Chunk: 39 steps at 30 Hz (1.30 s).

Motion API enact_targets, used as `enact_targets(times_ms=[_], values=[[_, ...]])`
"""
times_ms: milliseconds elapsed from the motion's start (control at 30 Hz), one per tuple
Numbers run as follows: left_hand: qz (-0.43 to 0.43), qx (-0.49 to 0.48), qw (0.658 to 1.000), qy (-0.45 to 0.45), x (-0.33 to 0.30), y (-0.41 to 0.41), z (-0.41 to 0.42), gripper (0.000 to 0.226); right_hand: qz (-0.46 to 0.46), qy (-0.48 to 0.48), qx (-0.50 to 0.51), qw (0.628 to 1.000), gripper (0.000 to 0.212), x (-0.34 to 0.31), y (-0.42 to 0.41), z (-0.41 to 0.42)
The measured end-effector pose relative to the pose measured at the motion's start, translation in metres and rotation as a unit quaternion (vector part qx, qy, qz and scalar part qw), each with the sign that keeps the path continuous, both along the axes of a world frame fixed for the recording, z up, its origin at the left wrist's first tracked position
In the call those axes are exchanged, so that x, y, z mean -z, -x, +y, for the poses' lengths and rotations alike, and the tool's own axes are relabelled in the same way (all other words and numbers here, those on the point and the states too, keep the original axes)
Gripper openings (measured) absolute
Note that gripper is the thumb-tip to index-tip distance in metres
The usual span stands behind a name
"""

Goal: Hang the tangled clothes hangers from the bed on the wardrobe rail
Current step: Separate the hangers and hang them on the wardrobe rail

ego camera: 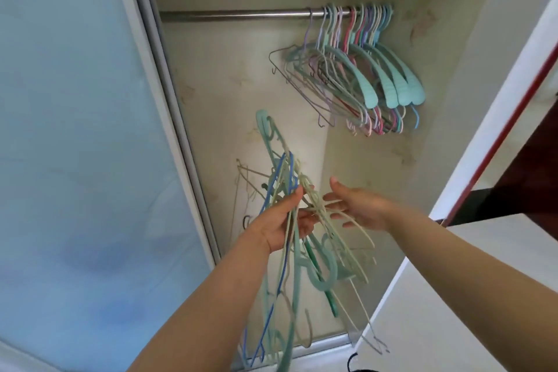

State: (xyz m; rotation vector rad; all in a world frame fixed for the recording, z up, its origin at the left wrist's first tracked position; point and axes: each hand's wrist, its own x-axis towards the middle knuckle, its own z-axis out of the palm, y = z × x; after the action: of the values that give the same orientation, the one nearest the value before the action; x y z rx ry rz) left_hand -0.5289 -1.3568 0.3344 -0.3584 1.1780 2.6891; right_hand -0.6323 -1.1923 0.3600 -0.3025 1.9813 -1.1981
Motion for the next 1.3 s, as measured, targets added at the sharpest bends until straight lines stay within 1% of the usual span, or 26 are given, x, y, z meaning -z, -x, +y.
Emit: enact_targets(times_ms=[67,133,200,233,333,400,467,533,600,633,700,767,800,900,1000,1067,1133,1167,1300], values=[[0.022,0.005,0.999,-0.045,0.011,0.0,-0.008,0.047,0.029,-0.035,0.002,0.999,0.1,0.013,-0.018,0.02],[0.052,0.009,0.994,-0.096,0.018,0.0,-0.015,0.056,0.024,-0.061,-0.022,0.998,0.108,0.026,-0.037,0.039],[0.083,0.013,0.986,-0.142,0.024,-0.001,-0.018,0.057,0.005,-0.053,-0.06,0.997,0.106,0.033,-0.058,0.054],[0.091,0.007,0.983,-0.157,0.027,-0.001,-0.019,0.057,-0.002,-0.04,-0.082,0.996,0.109,0.035,-0.066,0.06],[0.1,-0.003,0.98,-0.171,0.035,0.0,-0.022,0.057,-0.012,0.0,-0.121,0.993,0.111,0.04,-0.081,0.071],[0.107,0.008,0.98,-0.167,0.037,-0.002,-0.021,0.057,0.004,-0.022,-0.116,0.993,0.102,0.043,-0.087,0.072],[0.109,0.015,0.979,-0.174,0.038,-0.004,-0.022,0.057,0.041,-0.047,-0.091,0.994,0.094,0.047,-0.093,0.07],[0.113,0.031,0.976,-0.183,0.037,-0.008,-0.022,0.055,0.067,-0.023,-0.056,0.996,0.085,0.054,-0.099,0.07],[0.117,0.05,0.971,-0.205,0.038,-0.01,-0.024,0.053,0.071,0.028,-0.034,0.997,0.075,0.055,-0.103,0.072],[0.116,0.051,0.97,-0.207,0.039,-0.011,-0.025,0.052,0.075,0.048,-0.032,0.996,0.068,0.053,-0.104,0.073],[0.12,0.057,0.973,-0.186,0.038,-0.015,-0.026,0.054,0.088,0.063,-0.032,0.994,0.046,0.046,-0.104,0.074],[0.129,0.076,0.974,-0.169,0.038,-0.02,-0.024,0.057,0.112,0.05,-0.026,0.992,0.024,0.04,-0.102,0.071],[0.12,0.087,0.974,-0.17,0.037,-0.022,-0.024,0.059,0.132,0.036,-0.028,0.99,0.018,0.039,-0.101,0.07],[0.089,0.113,0.97,-0.194,0.041,-0.026,-0.024,0.058,0.201,-0.013,-0.036,0.979,0.023,0.037,-0.101,0.068],[0.095,0.099,0.98,-0.144,0.043,-0.029,-0.024,0.052,0.21,-0.013,-0.063,0.976,0.006,0.031,-0.106,0.065],[0.096,0.088,0.982,-0.14,0.046,-0.03,-0.025,0.053,0.22,-0.004,-0.092,0.971,0.011,0.025,-0.111,0.058],[0.097,0.071,0.98,-0.16,0.047,-0.032,-0.024,0.057,0.221,0.016,-0.087,0.971,0.026,0.017,-0.119,0.048],[0.094,0.063,0.979,-0.167,0.048,-0.032,-0.024,0.058,0.223,0.031,-0.077,0.971,0.03,0.012,-0.122,0.044],[0.092,0.078,0.98,-0.16,0.048,-0.036,-0.022,0.054,0.267,0.08,-0.051,0.959,0.03,-0.011,-0.126,0.033]])
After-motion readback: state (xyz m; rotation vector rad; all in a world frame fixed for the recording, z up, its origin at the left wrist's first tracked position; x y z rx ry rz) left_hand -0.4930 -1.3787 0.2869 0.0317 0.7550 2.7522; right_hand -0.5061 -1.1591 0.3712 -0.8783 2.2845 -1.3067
